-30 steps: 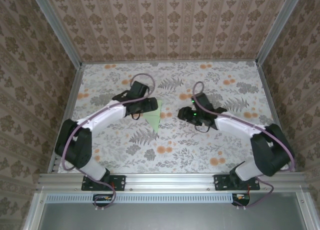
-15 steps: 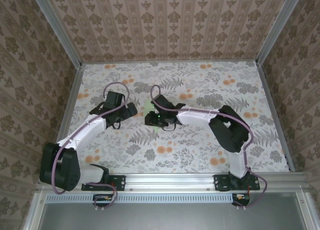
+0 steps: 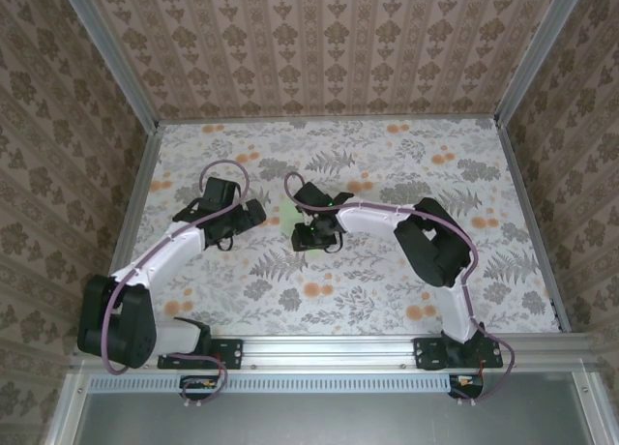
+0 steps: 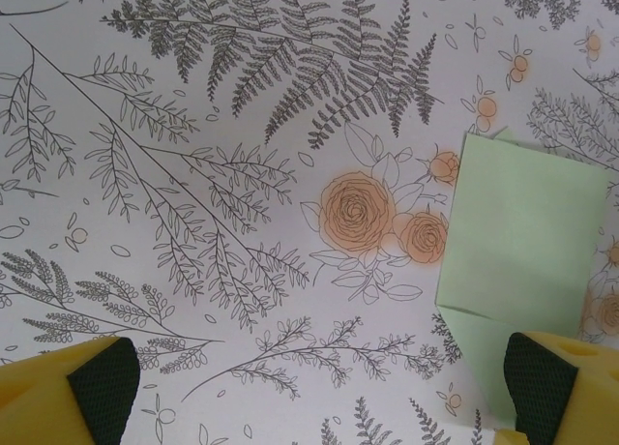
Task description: Fold a paper plane with a square sheet of paper (pick it up from the middle)
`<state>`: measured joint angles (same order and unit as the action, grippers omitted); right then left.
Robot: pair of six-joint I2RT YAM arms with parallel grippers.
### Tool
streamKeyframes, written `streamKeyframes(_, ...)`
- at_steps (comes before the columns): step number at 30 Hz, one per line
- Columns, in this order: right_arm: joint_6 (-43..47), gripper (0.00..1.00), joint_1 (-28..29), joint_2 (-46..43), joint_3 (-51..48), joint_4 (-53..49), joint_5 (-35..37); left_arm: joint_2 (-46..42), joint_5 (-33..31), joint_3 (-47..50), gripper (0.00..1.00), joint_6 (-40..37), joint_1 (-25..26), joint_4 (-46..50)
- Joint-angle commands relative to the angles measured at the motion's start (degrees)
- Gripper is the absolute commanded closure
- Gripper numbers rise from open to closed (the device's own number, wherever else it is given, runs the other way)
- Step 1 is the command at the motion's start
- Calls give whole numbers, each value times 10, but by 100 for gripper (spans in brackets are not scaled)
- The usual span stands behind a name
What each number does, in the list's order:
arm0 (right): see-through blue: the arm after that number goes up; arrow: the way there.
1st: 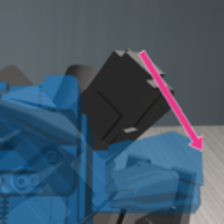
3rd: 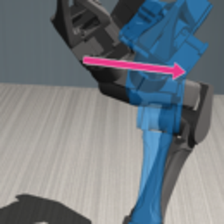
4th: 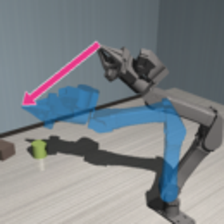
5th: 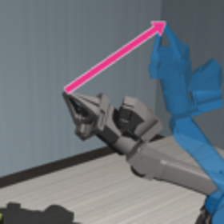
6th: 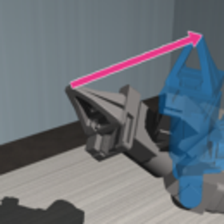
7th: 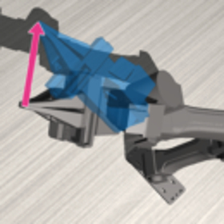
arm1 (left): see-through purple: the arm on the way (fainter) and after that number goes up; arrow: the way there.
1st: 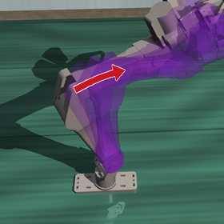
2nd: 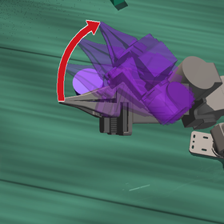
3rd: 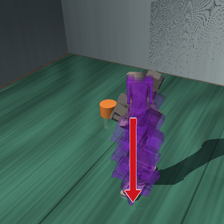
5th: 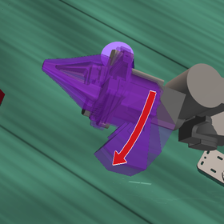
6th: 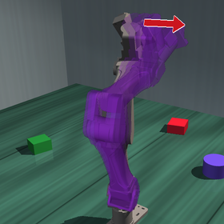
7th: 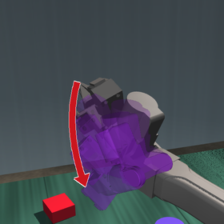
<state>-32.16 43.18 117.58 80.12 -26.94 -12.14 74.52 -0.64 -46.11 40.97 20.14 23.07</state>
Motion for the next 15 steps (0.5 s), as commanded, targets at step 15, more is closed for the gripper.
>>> streamKeyframes(15, -47, 59, -70, -205, -154, 66, 73, 8, 55, 5, 0, 8, -1, -37)
